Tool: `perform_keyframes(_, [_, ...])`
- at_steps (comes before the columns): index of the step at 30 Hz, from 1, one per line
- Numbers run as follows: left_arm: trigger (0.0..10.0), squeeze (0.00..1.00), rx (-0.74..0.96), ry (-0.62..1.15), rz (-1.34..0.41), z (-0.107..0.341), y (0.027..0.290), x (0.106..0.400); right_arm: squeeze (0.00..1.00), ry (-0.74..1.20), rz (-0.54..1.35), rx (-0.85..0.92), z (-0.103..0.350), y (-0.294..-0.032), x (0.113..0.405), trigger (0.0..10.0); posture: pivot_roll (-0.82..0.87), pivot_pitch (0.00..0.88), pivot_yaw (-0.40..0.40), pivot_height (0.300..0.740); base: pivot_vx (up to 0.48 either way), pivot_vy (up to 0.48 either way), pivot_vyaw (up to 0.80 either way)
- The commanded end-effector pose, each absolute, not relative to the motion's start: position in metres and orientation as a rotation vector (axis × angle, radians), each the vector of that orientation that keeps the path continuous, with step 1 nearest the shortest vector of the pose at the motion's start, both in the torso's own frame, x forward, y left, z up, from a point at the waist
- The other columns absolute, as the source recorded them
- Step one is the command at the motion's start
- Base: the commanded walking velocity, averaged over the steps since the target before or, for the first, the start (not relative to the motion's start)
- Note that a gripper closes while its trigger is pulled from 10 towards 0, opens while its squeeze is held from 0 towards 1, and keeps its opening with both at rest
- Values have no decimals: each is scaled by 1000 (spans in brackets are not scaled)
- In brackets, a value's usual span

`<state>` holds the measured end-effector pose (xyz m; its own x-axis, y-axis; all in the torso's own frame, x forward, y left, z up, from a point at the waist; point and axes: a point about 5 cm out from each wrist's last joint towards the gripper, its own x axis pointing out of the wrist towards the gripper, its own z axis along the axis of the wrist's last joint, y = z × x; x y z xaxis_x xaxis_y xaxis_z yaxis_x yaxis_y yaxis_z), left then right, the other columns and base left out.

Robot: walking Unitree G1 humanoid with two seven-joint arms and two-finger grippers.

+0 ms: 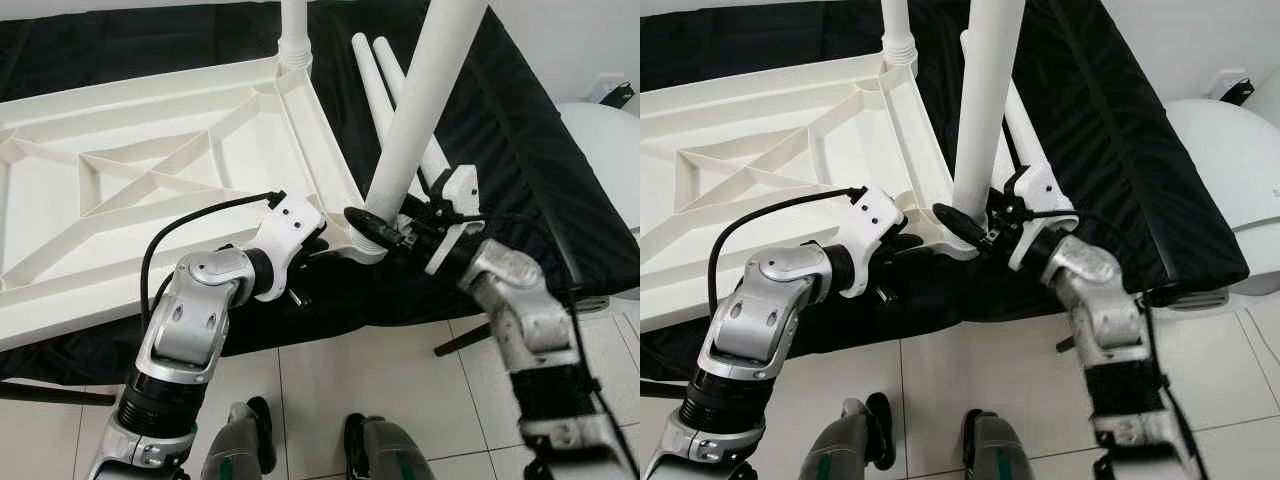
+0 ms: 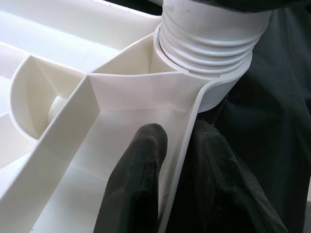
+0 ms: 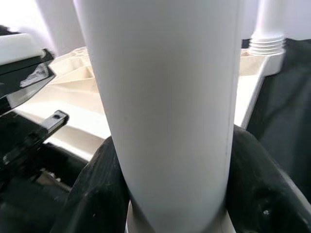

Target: Building children table

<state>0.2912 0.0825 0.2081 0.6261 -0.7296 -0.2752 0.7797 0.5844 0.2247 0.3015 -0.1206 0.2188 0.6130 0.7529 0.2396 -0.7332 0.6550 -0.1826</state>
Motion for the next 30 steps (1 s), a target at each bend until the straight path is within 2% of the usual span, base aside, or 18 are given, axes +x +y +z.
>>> perform_keyframes(1, [10000, 0, 310, 157, -752, 203, 88, 296, 0, -302, 818, 9, 215, -114, 296, 0, -36, 238, -37, 740, 0, 0, 0])
perform_keyframes(10, [10000, 0, 308, 156, -752, 204, 88, 296, 0, -330, 728, 59, 217, -98, 285, 0, -36, 240, -39, 740, 0, 0, 0])
perform_keyframes(19, [10000, 0, 308, 154, -744, 204, 89, 297, 0, -333, 545, 159, 217, -77, 278, 0, -26, 243, -44, 740, 0, 0, 0])
perform_keyframes(30, [10000, 0, 307, 154, -740, 205, 89, 297, 0, -317, 312, 66, 209, -69, 279, 0, -22, 242, -45, 740, 0, 0, 0])
